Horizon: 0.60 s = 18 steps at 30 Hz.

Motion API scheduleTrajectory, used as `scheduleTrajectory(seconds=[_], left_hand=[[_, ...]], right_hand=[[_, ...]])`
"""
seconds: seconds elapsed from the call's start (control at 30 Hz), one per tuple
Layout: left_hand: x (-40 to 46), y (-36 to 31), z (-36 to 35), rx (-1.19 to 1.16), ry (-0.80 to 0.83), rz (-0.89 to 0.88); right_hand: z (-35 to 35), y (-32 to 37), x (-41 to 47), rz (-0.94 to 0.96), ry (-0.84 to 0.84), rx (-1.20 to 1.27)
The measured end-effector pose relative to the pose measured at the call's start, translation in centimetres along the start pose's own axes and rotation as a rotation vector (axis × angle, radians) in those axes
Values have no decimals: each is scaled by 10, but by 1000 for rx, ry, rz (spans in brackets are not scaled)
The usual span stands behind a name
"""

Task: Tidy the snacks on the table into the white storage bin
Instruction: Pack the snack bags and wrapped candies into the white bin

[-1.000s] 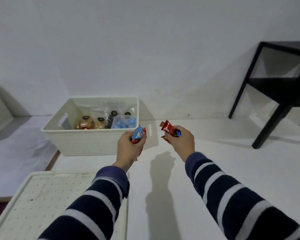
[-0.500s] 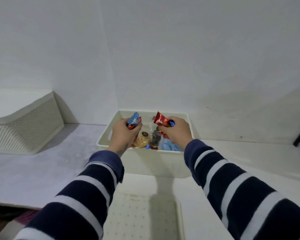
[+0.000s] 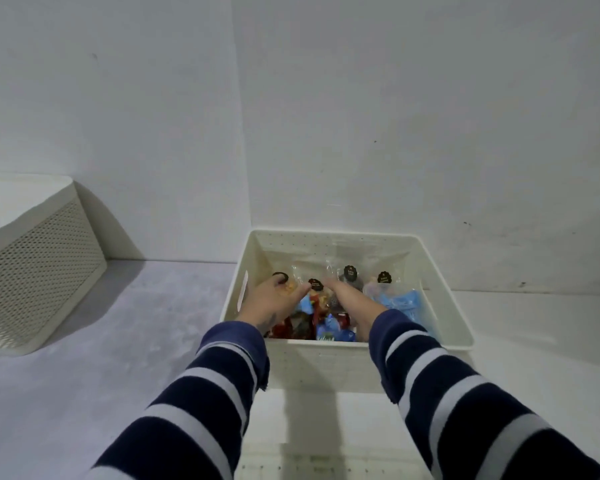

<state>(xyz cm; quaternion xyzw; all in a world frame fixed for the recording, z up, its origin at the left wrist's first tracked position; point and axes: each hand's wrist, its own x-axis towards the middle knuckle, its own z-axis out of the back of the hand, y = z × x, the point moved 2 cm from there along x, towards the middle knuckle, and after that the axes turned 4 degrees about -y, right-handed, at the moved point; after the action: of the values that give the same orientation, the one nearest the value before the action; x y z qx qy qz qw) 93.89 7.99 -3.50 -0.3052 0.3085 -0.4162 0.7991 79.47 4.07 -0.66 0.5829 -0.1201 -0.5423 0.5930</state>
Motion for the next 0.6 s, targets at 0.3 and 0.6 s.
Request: scheduleTrajectory(seconds=[0.3, 0.6], left_hand=[[-30, -17, 7, 186, -25, -116], [-148, -16, 7, 682, -65, -580]], right_hand=[[11, -11, -22, 129, -106, -563], [32, -50, -119, 282, -220, -1003]])
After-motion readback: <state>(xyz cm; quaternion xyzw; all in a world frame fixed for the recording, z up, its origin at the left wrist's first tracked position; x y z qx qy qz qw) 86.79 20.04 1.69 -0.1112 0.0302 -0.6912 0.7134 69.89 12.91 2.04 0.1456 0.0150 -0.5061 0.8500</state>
